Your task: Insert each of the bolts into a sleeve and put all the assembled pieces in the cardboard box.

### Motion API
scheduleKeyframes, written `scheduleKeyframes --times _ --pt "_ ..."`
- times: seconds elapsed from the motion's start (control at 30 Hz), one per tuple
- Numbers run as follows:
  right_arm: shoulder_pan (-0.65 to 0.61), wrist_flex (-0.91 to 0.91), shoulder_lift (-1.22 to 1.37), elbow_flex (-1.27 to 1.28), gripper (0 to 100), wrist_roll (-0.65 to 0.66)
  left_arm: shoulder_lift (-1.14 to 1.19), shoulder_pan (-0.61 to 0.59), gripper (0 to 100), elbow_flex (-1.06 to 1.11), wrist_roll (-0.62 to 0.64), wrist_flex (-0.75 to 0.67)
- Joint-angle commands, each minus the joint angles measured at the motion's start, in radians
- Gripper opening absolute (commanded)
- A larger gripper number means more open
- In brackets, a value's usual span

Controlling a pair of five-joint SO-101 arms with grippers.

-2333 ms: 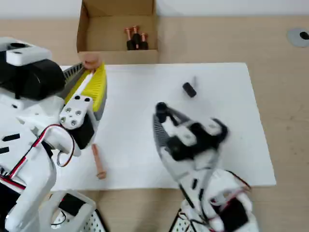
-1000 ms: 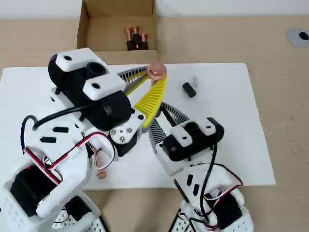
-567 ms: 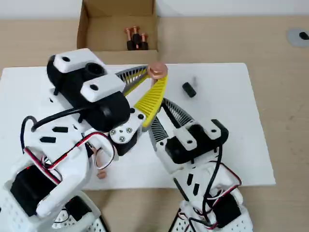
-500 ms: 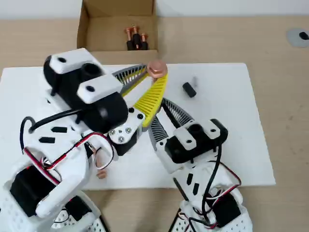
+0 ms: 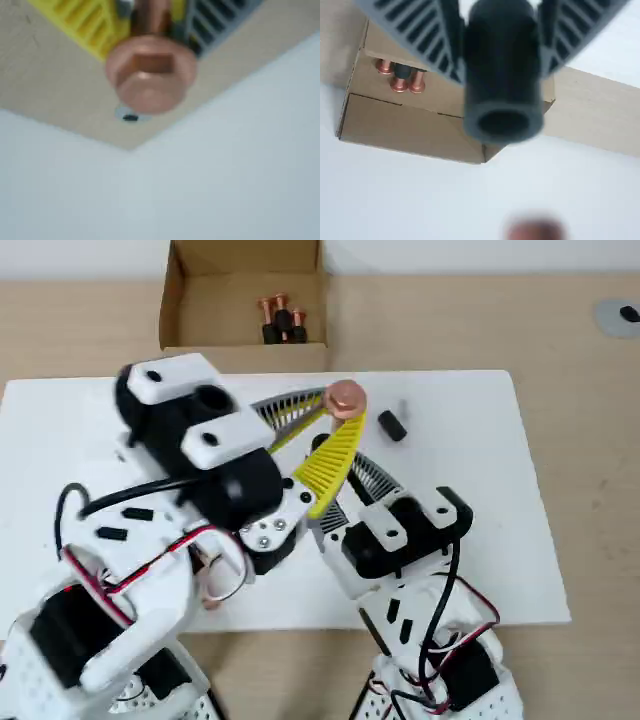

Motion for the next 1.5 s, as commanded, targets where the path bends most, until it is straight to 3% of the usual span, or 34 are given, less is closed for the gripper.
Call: scheduleKeyframes --times 0.0,0.43,0.9,1.17,1.47 --pt "0.016 -0.026 -0.116 -0.01 0.9 0.009 -0.007 -0.008 1 0.011 -0.003 -0.005" --pt "0.018 -0.026 -0.116 -0.013 0.9 0.009 -0.007 -0.101 1 0.052 -0.018 -0.008" --pt "0.018 -0.026 -0.116 -0.022 0.9 0.009 -0.004 -0.101 1 0.061 -0.011 -0.011" --pt "0.018 -0.026 -0.116 -0.022 0.9 0.008 -0.007 -0.104 1 0.176 -0.014 -0.169" --pt "0.018 -0.025 -0.116 -0.021 0.9 0.008 -0.007 -0.106 1 0.17 -0.018 -0.186"
